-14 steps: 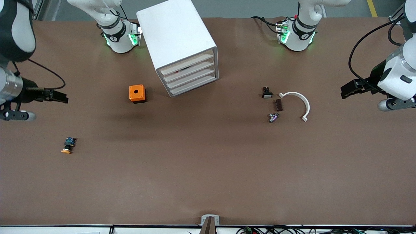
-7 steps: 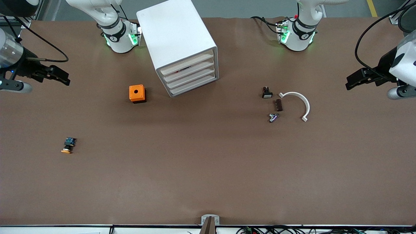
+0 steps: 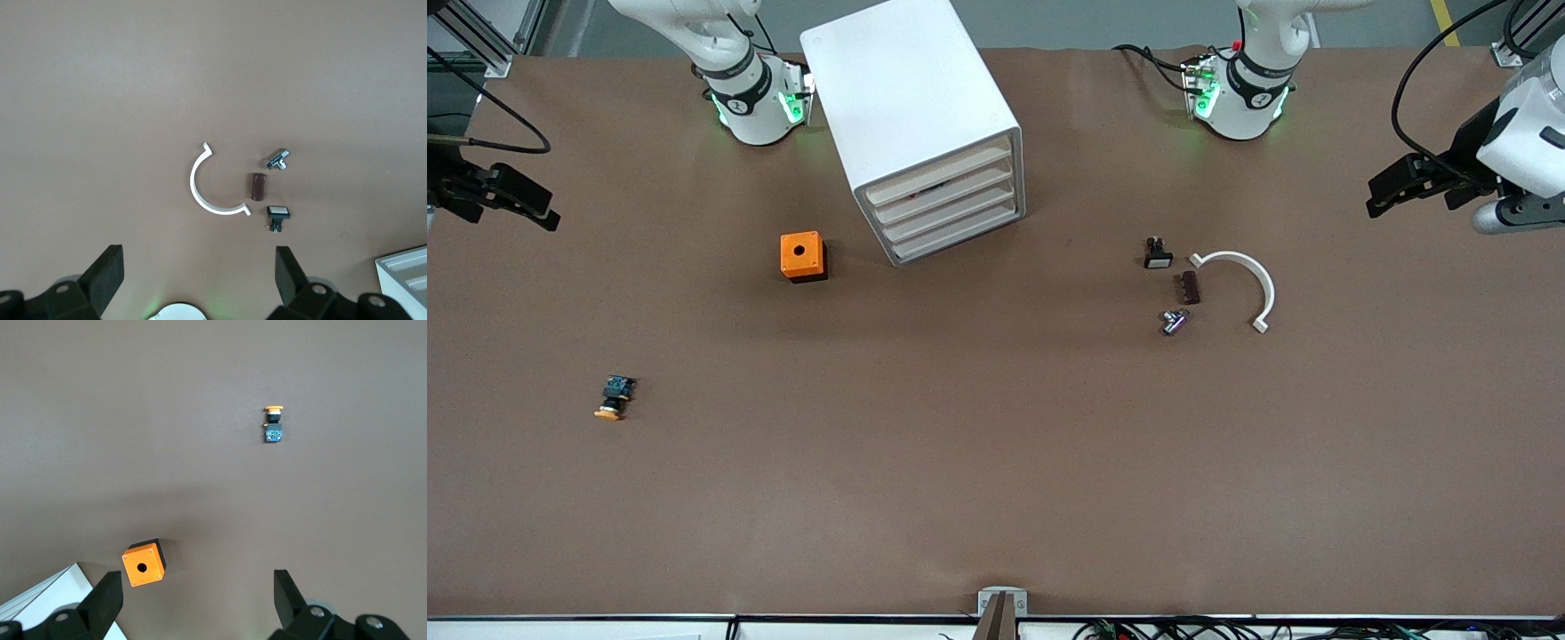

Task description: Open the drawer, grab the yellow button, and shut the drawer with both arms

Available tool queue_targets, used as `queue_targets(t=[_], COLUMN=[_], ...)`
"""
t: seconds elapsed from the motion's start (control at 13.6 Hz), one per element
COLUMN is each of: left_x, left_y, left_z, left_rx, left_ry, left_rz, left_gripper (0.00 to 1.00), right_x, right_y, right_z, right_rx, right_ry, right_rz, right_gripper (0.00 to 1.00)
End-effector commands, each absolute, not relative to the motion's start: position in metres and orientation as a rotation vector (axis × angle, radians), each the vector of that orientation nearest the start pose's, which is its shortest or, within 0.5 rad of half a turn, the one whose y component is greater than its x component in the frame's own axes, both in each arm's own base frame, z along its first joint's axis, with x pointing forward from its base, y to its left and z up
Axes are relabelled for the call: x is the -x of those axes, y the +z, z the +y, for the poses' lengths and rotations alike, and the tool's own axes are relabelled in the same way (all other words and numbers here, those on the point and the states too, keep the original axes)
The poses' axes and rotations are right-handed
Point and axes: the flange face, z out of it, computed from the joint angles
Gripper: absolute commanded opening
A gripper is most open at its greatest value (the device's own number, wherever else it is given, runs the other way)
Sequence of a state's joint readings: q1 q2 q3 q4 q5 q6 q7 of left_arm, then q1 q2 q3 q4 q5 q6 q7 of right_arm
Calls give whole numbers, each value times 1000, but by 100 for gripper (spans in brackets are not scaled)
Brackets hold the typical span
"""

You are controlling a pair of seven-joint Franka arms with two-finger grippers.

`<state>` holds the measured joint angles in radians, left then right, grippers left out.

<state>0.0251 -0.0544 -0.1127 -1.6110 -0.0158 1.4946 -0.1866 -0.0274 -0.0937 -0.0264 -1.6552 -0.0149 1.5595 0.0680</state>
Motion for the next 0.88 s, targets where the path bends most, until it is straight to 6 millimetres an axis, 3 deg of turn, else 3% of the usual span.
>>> queue_targets(t=[0.0, 0.81], left_x=[-524, -528], left_y=[632, 629], left_z=[-46, -52], left_rx=[3139, 3091], left_ry=[64, 37], left_rz=[-113, -38], left_gripper=[100, 100], right_x=[-524, -517], right_y=[641, 646], right_z=[-36, -33], right_rx=[3139, 3143], right_ry=[-12, 56], right_rz=[183, 116], right_gripper=[100, 100])
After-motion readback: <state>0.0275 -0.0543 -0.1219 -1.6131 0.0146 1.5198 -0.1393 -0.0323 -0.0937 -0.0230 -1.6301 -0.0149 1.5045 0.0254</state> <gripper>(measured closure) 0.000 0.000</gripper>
